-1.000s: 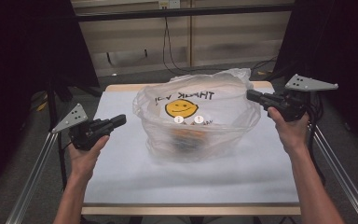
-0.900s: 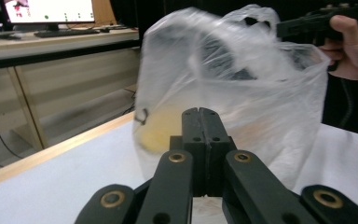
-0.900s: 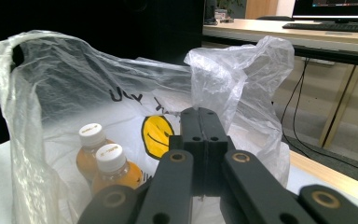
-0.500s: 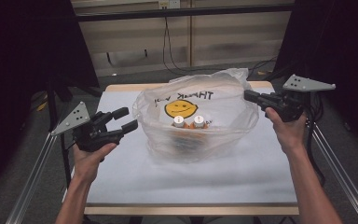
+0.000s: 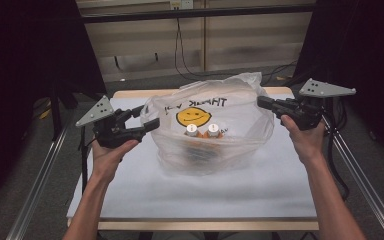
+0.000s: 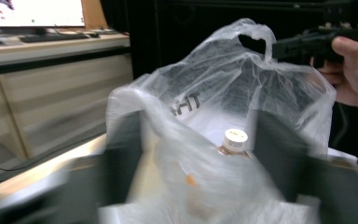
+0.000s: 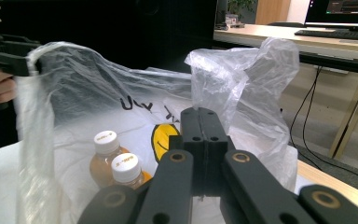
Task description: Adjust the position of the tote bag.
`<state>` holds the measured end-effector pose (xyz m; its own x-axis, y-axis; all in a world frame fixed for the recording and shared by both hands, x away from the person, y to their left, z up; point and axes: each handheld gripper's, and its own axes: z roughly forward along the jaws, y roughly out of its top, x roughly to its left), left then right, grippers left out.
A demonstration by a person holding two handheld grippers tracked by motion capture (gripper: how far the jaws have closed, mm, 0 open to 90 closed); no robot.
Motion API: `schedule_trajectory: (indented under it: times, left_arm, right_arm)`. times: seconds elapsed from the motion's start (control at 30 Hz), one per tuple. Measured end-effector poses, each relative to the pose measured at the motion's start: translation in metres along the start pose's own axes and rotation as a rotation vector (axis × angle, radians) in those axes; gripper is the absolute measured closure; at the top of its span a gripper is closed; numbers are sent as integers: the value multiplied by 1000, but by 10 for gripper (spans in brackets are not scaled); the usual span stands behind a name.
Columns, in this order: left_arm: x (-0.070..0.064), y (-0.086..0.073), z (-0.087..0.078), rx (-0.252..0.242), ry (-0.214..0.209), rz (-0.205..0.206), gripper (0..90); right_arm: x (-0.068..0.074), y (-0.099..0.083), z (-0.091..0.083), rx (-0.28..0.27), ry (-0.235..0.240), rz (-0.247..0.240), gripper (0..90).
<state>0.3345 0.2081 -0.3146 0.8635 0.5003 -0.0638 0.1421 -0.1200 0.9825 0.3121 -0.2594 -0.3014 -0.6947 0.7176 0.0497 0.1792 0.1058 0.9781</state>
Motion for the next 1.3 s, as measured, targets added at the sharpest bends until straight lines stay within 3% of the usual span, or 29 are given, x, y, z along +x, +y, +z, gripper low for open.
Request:
schedule_trajectory:
  times: [0.03, 0.1, 0.13, 0.2, 0.3, 0.37, 0.53, 0.63, 0.83, 1.07, 1.3]
  left_arm:
    - [1, -2, 1, 15, 7, -4, 582]
    - [1, -6, 2, 22, -15, -3, 762]
    - [1, -8, 2, 35, 0, -3, 822]
    - [3, -13, 1, 48, 5, -5, 865]
    - [8, -22, -1, 55, 17, -25, 876]
    - [9, -28, -3, 92, 29, -21, 878]
    - [8, -33, -4, 107, 14, -24, 878]
    - [10, -39, -6, 136, 15, -12, 879]
    - [12, -56, -4, 203, 9, -30, 881]
    - [12, -66, -3, 237, -5, -37, 881]
    - [15, -74, -3, 282, -19, -36, 881]
  right_arm:
    - [0, 0, 0, 0, 0, 0, 900]
    - [0, 0, 0, 4, 0, -2, 900]
    - [0, -1, 0, 6, -3, -2, 900]
    - [-1, -3, 0, 12, -7, 2, 900]
    - [-3, -9, 0, 20, -12, 9, 900]
    - [-5, -14, 0, 28, -16, 17, 900]
    - [-6, -23, 2, 48, -12, 26, 900]
    - [-4, -30, 1, 60, -6, 34, 900]
    - [-2, -44, 1, 83, 7, 45, 900]
    - [1, -62, 5, 102, 19, 67, 900]
    - [2, -72, 2, 157, -5, 56, 900]
